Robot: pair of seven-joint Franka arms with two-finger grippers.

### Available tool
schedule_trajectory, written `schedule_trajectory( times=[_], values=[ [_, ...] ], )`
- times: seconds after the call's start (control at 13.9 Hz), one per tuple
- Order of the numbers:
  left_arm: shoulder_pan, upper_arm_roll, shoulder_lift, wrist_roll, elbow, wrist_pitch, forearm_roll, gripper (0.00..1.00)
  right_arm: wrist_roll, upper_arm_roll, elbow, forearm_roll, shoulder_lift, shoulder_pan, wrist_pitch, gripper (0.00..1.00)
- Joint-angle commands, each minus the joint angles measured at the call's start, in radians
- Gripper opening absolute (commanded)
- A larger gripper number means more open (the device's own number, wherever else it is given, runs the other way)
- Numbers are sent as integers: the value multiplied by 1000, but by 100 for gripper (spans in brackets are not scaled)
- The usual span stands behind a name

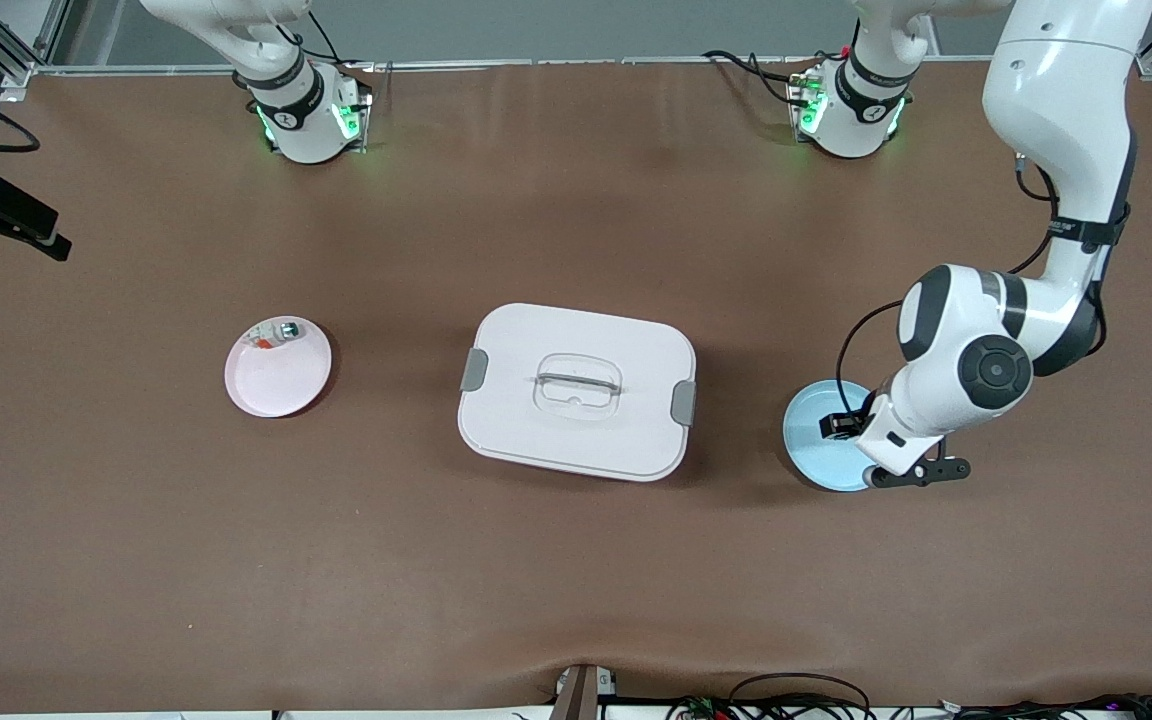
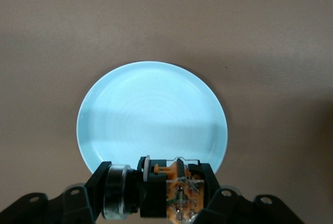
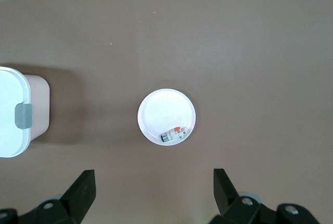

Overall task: Transfer orange switch to right arm and place
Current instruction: 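Lift the orange switch off the blue plate with the left gripper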

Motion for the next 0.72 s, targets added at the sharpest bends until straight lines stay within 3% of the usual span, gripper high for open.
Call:
schedule_trajectory(
  times=[0.0,0.65],
  values=[
    [24,-8,-39,-6,25,-71,-59,43,4,2,-2,-10,-13,-4,-2,100],
    [110,-8,-186,-3,47,-282,-223,37,2,2,5,-13,-5,-9,-4,100]
  ],
)
